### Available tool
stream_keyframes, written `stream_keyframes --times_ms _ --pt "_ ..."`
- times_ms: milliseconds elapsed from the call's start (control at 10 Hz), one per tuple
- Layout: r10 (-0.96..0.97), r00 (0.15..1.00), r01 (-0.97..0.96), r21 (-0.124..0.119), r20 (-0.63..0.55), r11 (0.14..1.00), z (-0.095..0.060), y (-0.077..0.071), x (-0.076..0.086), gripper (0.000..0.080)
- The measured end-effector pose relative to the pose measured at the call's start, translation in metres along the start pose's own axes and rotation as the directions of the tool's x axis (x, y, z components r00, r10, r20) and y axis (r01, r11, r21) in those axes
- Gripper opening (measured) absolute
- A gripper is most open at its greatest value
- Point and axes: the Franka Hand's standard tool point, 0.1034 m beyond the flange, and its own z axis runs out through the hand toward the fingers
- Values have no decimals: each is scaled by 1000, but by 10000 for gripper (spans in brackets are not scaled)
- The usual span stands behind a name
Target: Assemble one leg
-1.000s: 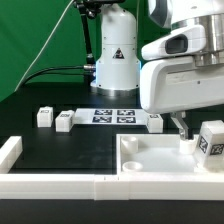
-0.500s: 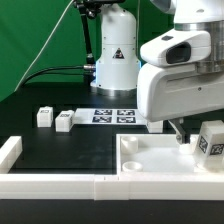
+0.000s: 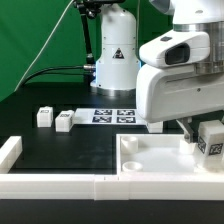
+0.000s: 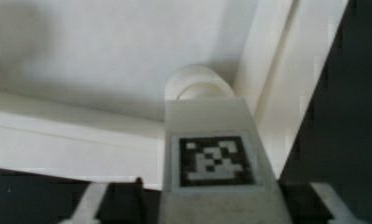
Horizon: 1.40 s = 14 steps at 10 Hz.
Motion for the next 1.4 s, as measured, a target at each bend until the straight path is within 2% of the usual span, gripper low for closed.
stream_keyframes --times_ms 100,400,500,600,700,1000,1100,1200,1400 --pt "0 1000 0 0 0 1000 0 0 0 291" --pt "43 999 -43 1 0 999 0 0 0 291" --pt "182 983 -182 11 -3 983 1 -1 0 291" --pt "397 918 -397 22 -11 918 1 0 -2 291" --pt "467 884 -467 22 -13 884 1 -1 -2 291" --pt "803 595 -803 6 -20 596 1 0 -3 292" --pt "889 458 -889 6 -20 458 1 -2 -4 292" --pt "961 277 -961 1 -23 277 3 -5 -5 292" --pt "998 63 -998 0 -24 63 4 -9 -6 294"
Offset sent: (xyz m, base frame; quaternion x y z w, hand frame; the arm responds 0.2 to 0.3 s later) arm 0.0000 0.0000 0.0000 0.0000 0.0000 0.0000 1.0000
